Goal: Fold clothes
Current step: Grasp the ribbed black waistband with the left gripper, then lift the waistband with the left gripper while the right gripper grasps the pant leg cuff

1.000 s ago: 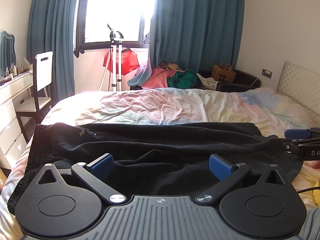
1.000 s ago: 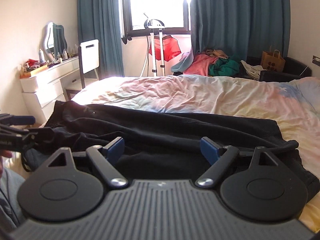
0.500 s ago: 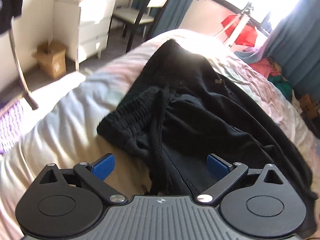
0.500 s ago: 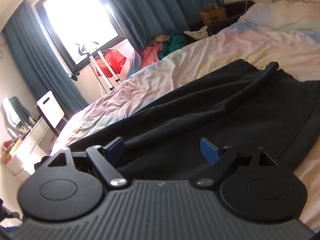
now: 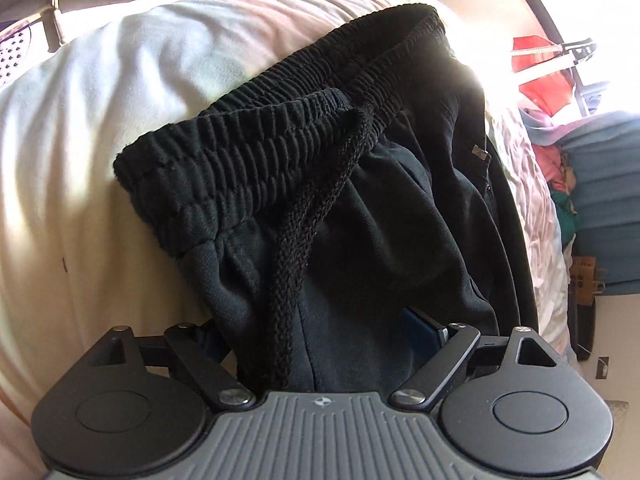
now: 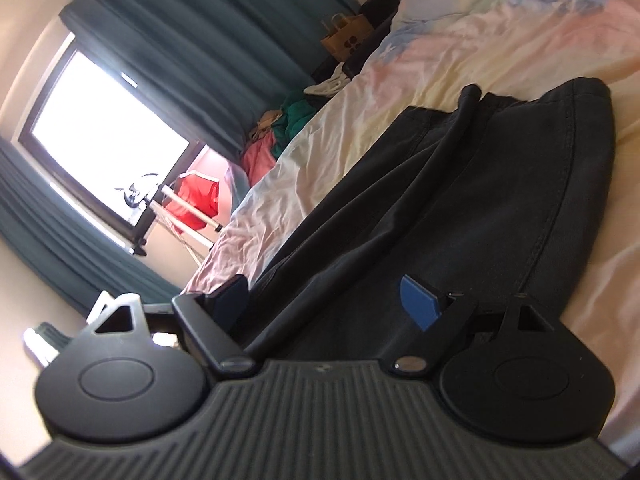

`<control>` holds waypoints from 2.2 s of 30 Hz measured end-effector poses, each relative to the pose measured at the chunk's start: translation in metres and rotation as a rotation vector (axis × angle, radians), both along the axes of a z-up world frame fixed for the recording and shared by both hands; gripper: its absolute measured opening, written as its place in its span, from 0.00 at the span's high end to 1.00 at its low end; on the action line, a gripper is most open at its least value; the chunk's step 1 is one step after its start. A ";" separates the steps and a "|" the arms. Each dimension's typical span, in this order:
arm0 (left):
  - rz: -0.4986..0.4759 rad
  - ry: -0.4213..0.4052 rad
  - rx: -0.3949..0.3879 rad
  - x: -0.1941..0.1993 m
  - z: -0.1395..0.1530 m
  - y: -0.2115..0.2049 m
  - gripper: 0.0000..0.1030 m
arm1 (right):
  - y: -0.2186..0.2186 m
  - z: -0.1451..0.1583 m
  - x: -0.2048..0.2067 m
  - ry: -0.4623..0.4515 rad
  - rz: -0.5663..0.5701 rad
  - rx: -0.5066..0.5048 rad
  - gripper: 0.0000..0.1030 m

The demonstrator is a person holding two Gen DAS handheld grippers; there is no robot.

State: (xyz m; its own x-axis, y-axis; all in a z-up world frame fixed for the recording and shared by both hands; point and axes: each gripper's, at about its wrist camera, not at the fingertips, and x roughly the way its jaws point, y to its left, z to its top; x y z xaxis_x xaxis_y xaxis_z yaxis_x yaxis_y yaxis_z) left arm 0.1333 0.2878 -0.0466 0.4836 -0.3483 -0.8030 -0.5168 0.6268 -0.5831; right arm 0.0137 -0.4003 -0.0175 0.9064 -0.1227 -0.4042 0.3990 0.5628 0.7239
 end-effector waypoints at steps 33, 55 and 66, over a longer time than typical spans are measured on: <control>0.081 -0.070 -0.025 -0.081 0.049 0.007 0.91 | -0.182 -0.045 0.028 0.279 -0.296 0.042 0.92; 0.133 -0.285 0.018 0.073 0.155 -0.021 0.92 | -0.196 0.054 0.194 0.298 -0.281 -0.064 0.93; 0.139 -0.088 0.146 0.296 0.025 -0.061 0.90 | -0.214 -0.048 0.370 0.526 -0.245 -0.132 0.92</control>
